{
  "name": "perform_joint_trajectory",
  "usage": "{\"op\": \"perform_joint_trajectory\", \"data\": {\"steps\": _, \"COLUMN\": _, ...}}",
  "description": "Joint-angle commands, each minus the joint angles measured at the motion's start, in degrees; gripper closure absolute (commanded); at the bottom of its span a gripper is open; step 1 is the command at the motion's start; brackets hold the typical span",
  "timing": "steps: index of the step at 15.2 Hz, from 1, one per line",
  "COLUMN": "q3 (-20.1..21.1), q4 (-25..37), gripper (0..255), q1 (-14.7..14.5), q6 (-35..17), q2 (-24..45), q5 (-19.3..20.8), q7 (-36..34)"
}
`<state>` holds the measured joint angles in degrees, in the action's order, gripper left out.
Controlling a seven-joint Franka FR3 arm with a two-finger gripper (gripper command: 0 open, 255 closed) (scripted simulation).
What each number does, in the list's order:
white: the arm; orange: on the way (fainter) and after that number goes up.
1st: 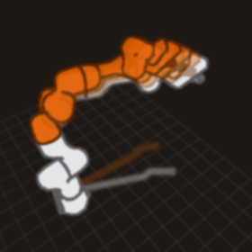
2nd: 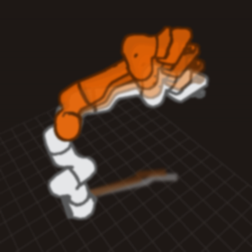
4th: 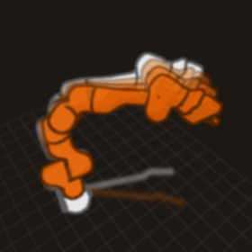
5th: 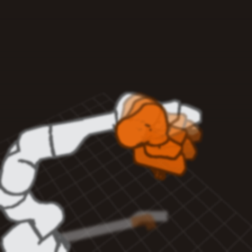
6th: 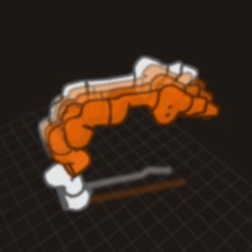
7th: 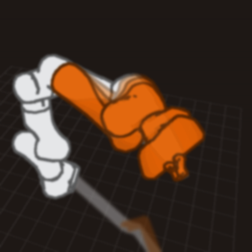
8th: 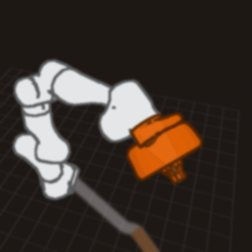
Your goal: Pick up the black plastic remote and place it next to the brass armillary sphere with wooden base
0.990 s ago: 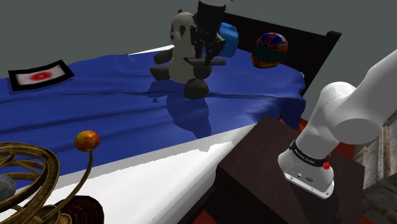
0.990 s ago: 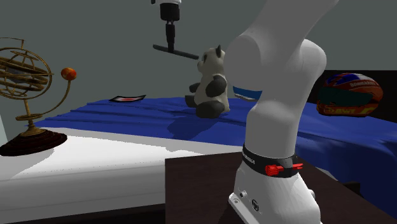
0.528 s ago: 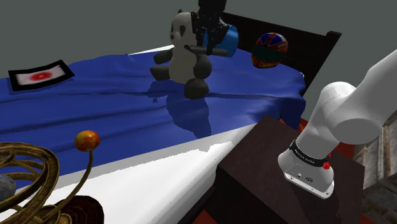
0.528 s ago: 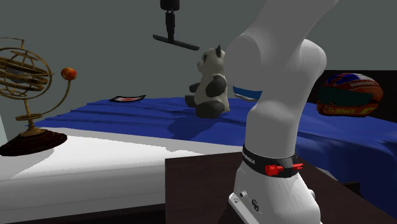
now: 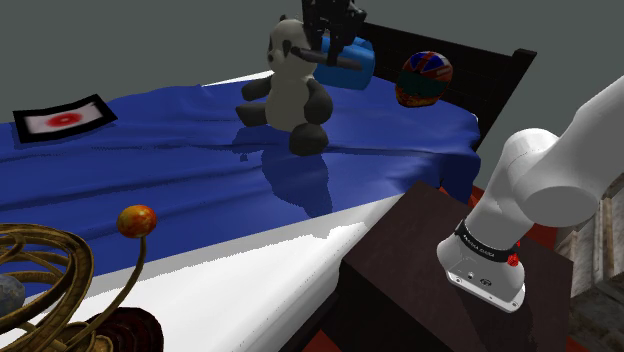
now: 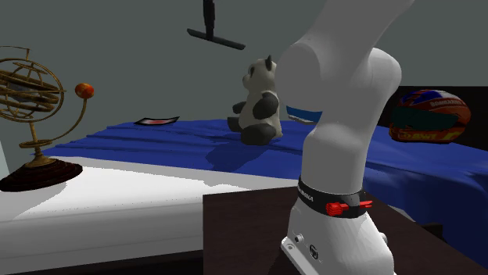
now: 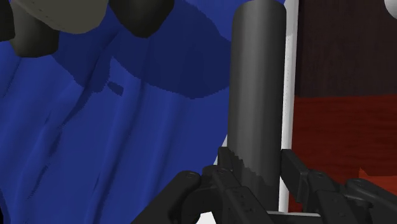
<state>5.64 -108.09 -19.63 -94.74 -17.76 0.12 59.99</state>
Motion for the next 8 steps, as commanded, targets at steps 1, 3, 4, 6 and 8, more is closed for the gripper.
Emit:
{"op": "perform_joint_trajectory", "data": {"steps": 1, "q3": 0.02, "q4": 2.33, "gripper": 255, "q1": 0.02, "q6": 1.72, "q2": 0.63, "q5": 0.06, "q7": -0.02}}
{"op": "perform_joint_trajectory", "data": {"steps": 3, "q3": 0.03, "q4": 4.37, "gripper": 255, "q1": 0.04, "q6": 3.29, "q2": 1.09, "q5": 0.1, "q7": -0.01}}
{"op": "perform_joint_trajectory", "data": {"steps": 4, "q3": 0.04, "q4": 5.41, "gripper": 255, "q1": 0.05, "q6": 4.08, "q2": 1.35, "q5": 0.12, "q7": -0.01}}
{"op": "perform_joint_trajectory", "data": {"steps": 6, "q3": 0.95, "q4": 6.83, "gripper": 255, "q1": -0.39, "q6": 4.42, "q2": 2.45, "q5": 0.09, "q7": -1.37}}
{"op": "perform_joint_trajectory", "data": {"steps": 8, "q3": 2.76, "q4": 9.12, "gripper": 255, "q1": -1.3, "q6": 4.56, "q2": 4.65, "q5": 0.13, "q7": -4.1}}
